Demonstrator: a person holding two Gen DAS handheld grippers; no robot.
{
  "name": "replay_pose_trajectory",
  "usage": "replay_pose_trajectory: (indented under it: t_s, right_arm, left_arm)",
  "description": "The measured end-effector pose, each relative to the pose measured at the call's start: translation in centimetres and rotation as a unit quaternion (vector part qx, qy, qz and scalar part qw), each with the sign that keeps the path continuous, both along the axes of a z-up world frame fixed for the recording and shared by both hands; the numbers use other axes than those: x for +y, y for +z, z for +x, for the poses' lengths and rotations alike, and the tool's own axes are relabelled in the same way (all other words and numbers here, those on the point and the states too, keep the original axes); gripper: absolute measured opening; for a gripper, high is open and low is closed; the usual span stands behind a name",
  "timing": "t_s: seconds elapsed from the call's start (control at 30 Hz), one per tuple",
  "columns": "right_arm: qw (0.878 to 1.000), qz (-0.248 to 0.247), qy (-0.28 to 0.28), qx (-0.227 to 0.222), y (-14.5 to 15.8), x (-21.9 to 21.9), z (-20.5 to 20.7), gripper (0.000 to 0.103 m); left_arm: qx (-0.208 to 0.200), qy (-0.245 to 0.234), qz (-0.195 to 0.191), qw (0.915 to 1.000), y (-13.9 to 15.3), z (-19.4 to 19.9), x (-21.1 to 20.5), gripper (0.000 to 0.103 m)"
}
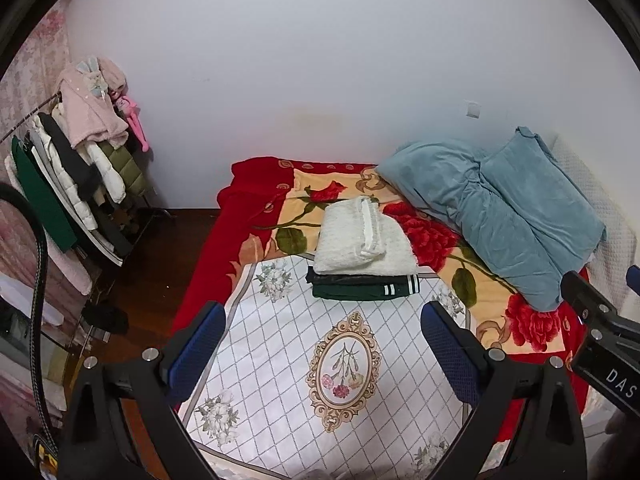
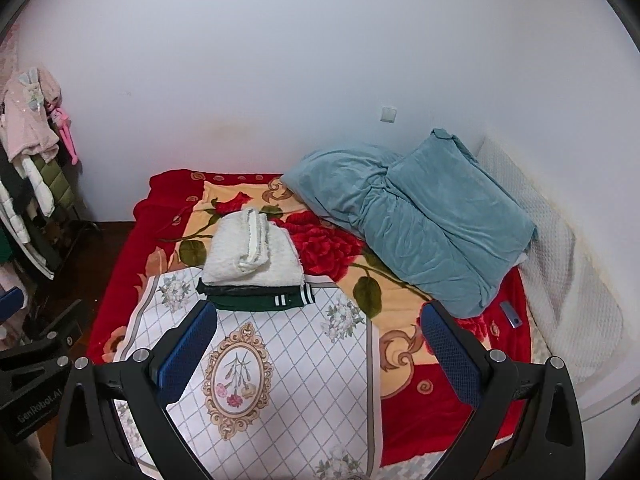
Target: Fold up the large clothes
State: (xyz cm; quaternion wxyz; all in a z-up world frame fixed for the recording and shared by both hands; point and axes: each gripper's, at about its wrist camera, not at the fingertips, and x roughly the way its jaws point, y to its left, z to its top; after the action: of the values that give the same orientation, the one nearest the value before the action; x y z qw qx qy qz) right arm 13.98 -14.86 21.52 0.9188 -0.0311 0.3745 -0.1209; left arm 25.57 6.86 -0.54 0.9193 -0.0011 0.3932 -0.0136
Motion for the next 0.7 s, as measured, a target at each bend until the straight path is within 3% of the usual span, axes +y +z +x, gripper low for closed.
replay_pose_trajectory:
  t_s: [0.7]
  right_arm:
    - [1.0,-0.002,0.009,-0.016,1.5,0.7,-0.6,0.103]
  left_arm:
    - [-0.028,0.019,-0.005,0.9994,2.0,-0.8,1.0,0.1]
